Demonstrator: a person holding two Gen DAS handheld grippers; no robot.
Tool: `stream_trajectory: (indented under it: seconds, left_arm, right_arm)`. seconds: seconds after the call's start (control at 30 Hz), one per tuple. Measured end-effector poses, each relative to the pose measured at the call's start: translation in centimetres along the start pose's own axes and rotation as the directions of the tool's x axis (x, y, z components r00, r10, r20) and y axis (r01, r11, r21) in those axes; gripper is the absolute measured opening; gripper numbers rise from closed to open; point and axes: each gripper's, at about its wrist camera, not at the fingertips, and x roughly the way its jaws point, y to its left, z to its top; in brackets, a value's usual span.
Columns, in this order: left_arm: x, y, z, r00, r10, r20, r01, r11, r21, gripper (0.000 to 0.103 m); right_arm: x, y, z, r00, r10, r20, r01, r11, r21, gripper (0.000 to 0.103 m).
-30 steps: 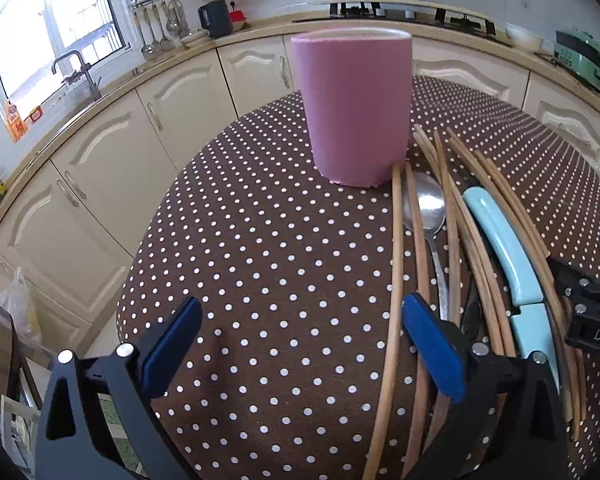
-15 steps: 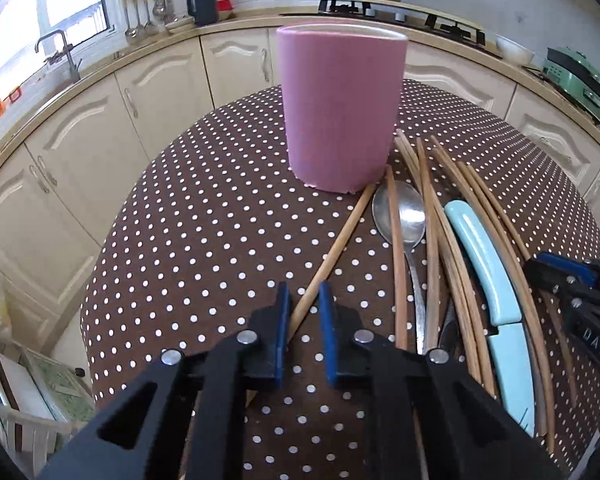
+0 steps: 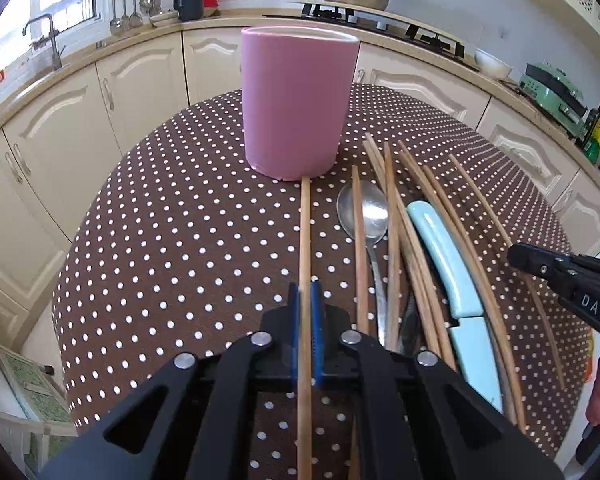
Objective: Organize utensils
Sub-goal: 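Lift the held chopsticks with both tools and carry them above the pink cup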
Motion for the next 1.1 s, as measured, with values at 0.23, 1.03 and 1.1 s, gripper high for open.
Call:
stream_trajectory:
  seconds: [0.23, 1.03, 1.1]
  left_arm:
    - [-1.8, -0.2, -1.3, 0.999, -0.026, 0.027, 0.026, 0.999, -0.022, 0.005]
    - [-10.4, 1.8, 2.8, 0.919, 0.012, 0.393, 0.060, 0.983, -0.172, 0.005]
    - [-11.0, 1.8, 3.6, 0.904, 0.013, 0.428, 0.072, 0.981, -0.181, 0.005]
  right_arm:
    - [-2.0, -0.3, -0.7, 0.999, 0.014, 0.030, -0.015, 1.000, 0.020, 0.006]
    - [-9.5, 2.1, 2.7, 0.919, 0.103, 0.381, -0.144, 0.986, 0.081, 0.006]
    - [-9.7, 2.3, 3.6, 0.907, 0.119, 0.404, -0.168, 0.982, 0.089, 0.006]
